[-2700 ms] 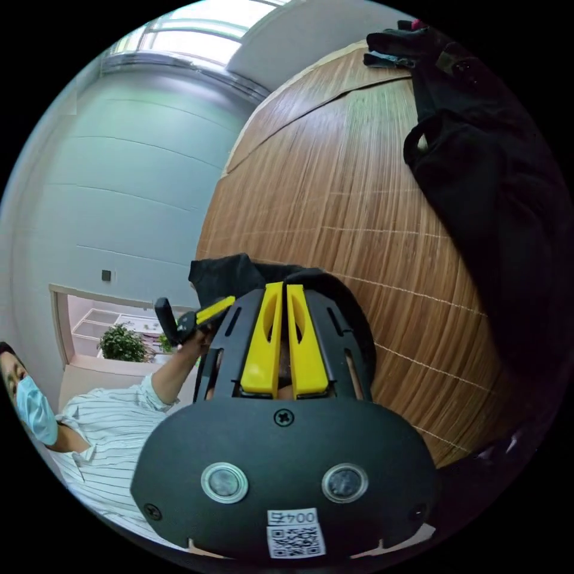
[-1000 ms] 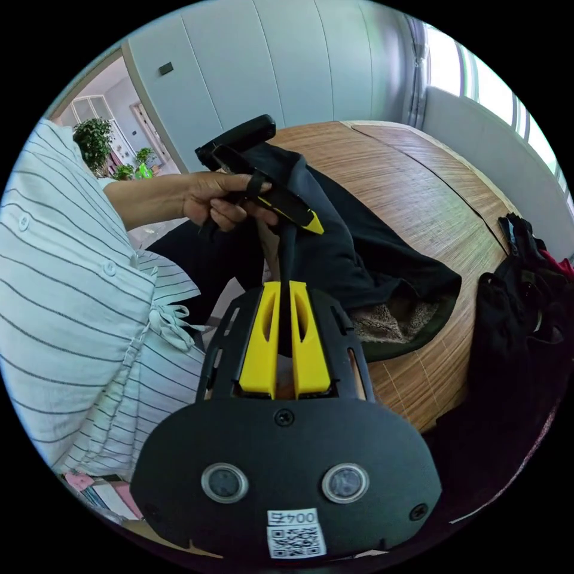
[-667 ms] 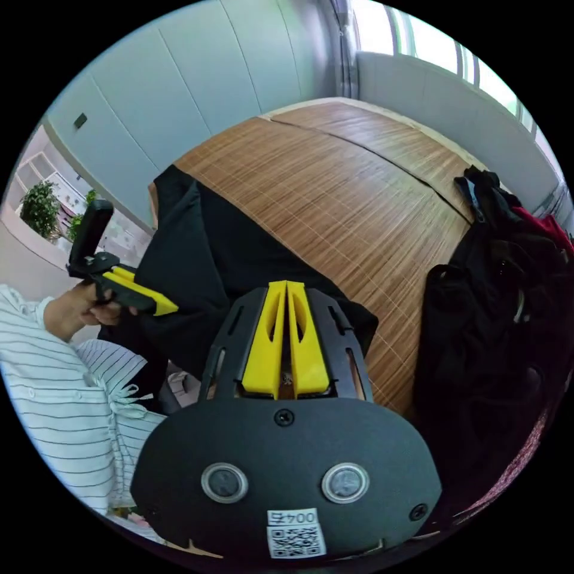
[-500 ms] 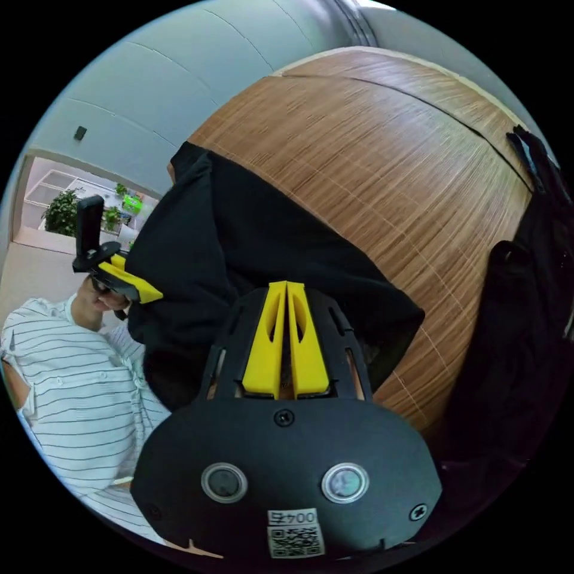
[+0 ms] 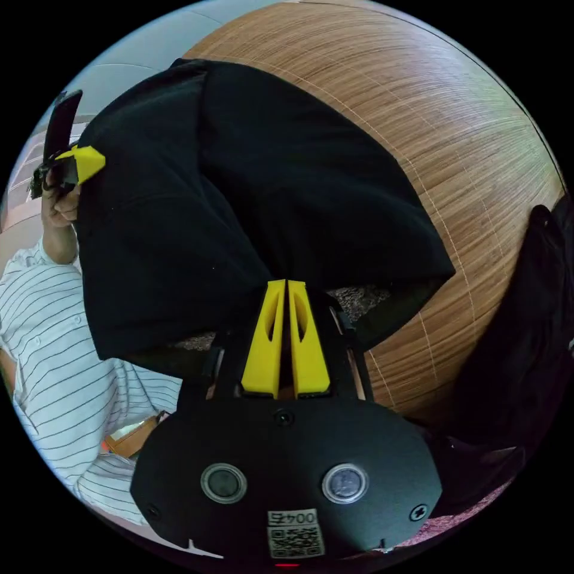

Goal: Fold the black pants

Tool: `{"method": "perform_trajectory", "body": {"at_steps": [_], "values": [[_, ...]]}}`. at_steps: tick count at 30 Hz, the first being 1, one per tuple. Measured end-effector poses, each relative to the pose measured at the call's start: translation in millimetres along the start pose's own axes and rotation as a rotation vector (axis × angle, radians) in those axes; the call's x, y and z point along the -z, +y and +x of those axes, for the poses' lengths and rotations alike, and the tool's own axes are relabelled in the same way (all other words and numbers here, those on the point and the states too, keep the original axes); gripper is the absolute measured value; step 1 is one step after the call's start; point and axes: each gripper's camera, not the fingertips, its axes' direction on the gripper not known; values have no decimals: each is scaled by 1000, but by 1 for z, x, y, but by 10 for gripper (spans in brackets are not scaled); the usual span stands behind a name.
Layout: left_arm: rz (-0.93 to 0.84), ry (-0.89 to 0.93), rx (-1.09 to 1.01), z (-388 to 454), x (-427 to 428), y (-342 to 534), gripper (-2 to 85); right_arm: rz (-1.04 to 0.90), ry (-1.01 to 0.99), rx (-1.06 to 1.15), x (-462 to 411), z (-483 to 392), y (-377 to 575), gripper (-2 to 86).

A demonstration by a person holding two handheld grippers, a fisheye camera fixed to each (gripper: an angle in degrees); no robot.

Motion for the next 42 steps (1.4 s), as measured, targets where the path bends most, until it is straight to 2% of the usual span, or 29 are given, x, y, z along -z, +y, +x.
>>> {"method": "perform_trajectory", "body": {"at_steps": [1,5,6,8,10,13,15,17,19,21,24,27,30,32,35,40,42], "values": [[2,4,14,-2,-6,-7,71,47,1,-19,6,1,7,-2],[-1,78,165,-29,-57,-49,112,546,-48,-236,57,11,85,18],[-10,72,205,-35,-76,-56,124,660,-63,-238,60,4,108,43],[-16,65,262,-42,-102,-59,135,765,-54,-206,55,-14,134,73],[2,42,277,-38,-122,-56,140,777,1,-171,40,-35,146,101],[2,52,251,-21,-154,-45,144,698,215,-156,9,-66,136,126],[-16,-3,176,-1,-174,-29,143,647,354,-231,-9,-69,118,120],[-4,-137,41,25,-181,-12,140,636,374,-372,-14,-52,109,76],[23,-351,-150,55,-185,9,135,553,342,-533,-17,-26,106,48],[45,-649,-330,72,-195,40,129,663,153,-579,-10,-14,126,50],[-10,-830,-348,45,-208,68,127,689,-41,-619,-21,-11,145,95],[-13,-880,-284,13,-210,92,126,687,-176,-696,-50,-15,166,120],[20,-847,-239,-4,-220,114,123,733,-268,-756,-75,-14,176,139],[7,-857,-240,-9,-236,123,122,798,-314,-753,-82,-12,172,145],[19,-875,-260,-8,-259,139,122,789,-327,-781,-93,-6,150,152],[77,-797,-207,-8,-268,156,118,790,-311,-913,-103,-10,133,124],[89,-786,-204,-4,-273,162,116,797,-328,-947,-108,-6,124,83]]}}
